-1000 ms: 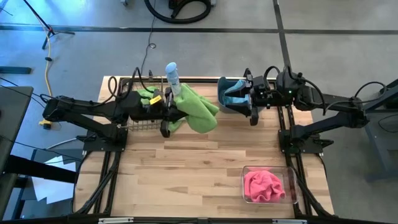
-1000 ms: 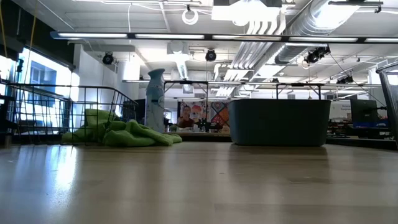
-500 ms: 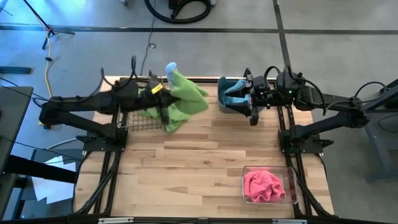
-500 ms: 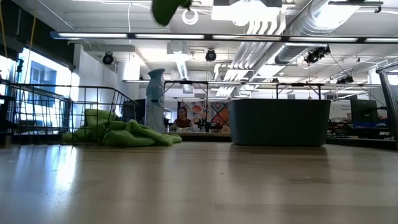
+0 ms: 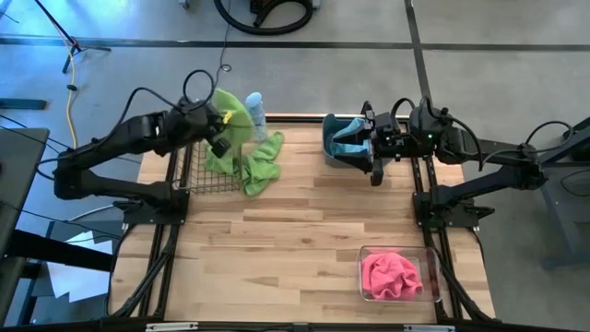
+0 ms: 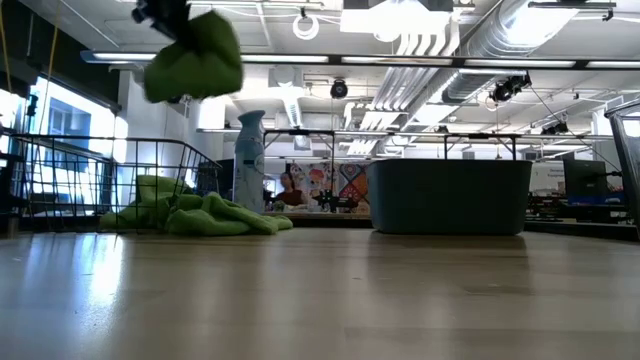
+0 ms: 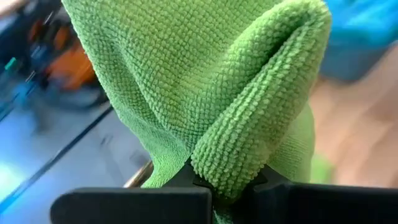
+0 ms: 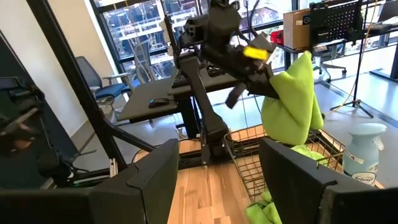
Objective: Sort microfiber towel by color & place in baskets
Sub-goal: Put the bottom green towel into the wire basket
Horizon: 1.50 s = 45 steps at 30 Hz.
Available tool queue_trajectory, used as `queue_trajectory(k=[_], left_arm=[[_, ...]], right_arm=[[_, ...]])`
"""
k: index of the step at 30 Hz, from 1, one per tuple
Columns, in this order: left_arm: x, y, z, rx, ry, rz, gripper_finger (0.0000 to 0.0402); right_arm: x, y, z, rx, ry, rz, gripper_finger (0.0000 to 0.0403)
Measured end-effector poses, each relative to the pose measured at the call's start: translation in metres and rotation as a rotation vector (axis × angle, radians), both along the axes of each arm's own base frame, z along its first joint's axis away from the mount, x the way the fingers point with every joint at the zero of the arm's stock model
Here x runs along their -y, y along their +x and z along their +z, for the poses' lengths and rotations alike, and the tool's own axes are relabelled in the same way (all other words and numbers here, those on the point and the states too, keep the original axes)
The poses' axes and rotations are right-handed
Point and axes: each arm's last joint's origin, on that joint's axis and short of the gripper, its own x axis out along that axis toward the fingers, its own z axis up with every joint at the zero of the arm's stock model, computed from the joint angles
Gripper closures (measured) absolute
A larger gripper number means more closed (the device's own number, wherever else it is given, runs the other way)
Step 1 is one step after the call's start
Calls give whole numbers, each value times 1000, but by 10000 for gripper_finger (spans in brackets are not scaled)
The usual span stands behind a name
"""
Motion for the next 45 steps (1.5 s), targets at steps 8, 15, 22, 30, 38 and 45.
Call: queue_trajectory(k=[8,15,22,30,38,45], left_arm=[[-24,-26,-15,-143,-82,304,401],[-43,-31,-31,-167,-165,383,401],[-62,-33,-77,-219,-325,413,401],[-73,-27,-132,-178,-441,407,401],[-73,-26,-181,-239,-539,408,401],[-81,-17,-207,-302,-625,392,400]], right_arm=[[1,0,0,-1,-25,-45,183],[1,0,0,-2,-25,-45,183],[1,0,0,-2,-25,-46,183],[1,0,-1,-6,-19,-47,183],[2,1,-4,-37,-16,-47,183],[2,7,-11,-80,11,-54,183]])
